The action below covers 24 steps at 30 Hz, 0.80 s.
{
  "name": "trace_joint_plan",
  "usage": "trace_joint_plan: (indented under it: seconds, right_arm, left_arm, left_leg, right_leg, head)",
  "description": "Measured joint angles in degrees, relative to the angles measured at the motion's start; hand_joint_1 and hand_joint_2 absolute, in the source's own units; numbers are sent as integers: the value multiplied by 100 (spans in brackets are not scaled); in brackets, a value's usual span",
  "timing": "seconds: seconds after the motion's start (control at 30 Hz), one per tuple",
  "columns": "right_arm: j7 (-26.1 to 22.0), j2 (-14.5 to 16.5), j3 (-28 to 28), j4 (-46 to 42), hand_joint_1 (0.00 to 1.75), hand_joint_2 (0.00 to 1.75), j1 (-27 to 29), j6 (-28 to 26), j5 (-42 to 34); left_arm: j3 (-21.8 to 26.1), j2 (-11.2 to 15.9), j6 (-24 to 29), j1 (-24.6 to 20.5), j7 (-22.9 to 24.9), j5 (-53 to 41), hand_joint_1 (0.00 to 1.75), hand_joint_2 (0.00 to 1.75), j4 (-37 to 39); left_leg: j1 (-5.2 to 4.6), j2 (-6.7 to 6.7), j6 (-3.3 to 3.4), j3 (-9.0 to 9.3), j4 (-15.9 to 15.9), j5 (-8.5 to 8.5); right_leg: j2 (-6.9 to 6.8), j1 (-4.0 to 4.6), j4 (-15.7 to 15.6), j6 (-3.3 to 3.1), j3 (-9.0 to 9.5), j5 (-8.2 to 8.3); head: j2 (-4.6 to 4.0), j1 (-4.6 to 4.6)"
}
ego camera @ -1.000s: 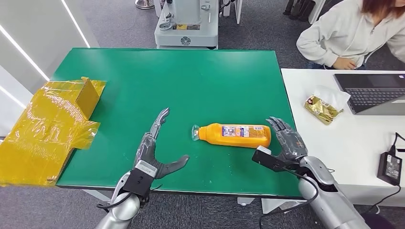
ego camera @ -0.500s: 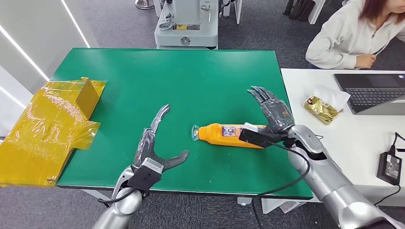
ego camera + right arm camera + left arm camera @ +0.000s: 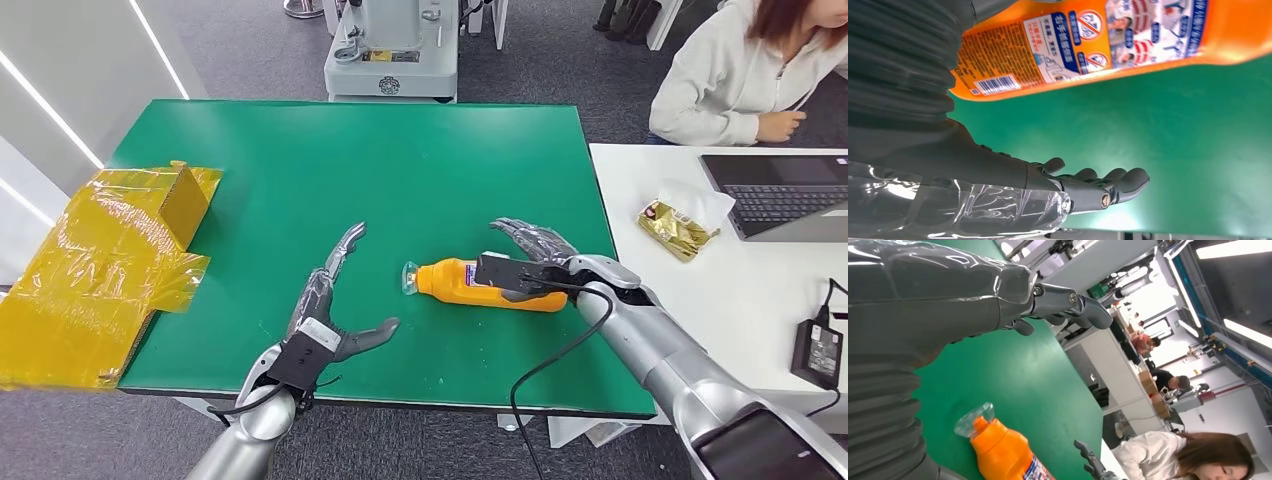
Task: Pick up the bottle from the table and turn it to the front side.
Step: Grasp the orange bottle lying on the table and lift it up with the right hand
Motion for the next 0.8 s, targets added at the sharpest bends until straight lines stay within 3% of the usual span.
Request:
trace_joint_plan:
  seconds: [0.3, 0.37, 0.43, 0.53, 0.8]
  right_arm:
    - [179, -33, 394, 183, 0, 175, -151, 329, 4]
    - [233, -61, 476, 189, 68, 175, -155, 332, 22]
    - [281, -91, 561, 201, 153, 175, -154, 326, 48]
    - [330, -130, 682, 230, 175, 175, -142, 307, 92]
    - [244, -283, 835, 263, 175, 175, -76, 218, 89]
  left_arm:
    - [11, 12, -282, 160, 128, 304, 0, 175, -43]
    - [25, 11, -298, 208, 171, 334, 0, 175, -69]
    - [43, 11, -299, 247, 190, 343, 0, 175, -103]
    - [62, 9, -303, 272, 213, 343, 0, 175, -126]
    - [115, 1, -343, 328, 277, 374, 0, 175, -129]
  left_leg:
    - [1, 0, 0, 2, 1, 0]
    - [1, 0, 0, 2, 1, 0]
    - [1, 0, 0, 1, 1, 0]
    - [0, 1, 0, 2, 1, 0]
    - [1, 1, 0, 8, 1, 0]
  right_leg:
    - [0, 1, 1, 0, 0, 0]
    - [0, 1, 1, 0, 0, 0]
    - [0, 1, 1, 0, 0, 0]
    - [0, 1, 0, 0, -1, 0]
    - [1, 1, -2, 0, 6, 0]
  head:
    - [0, -1]
    - [0, 0]
    - [0, 0]
    - [0, 0]
    - [0, 0]
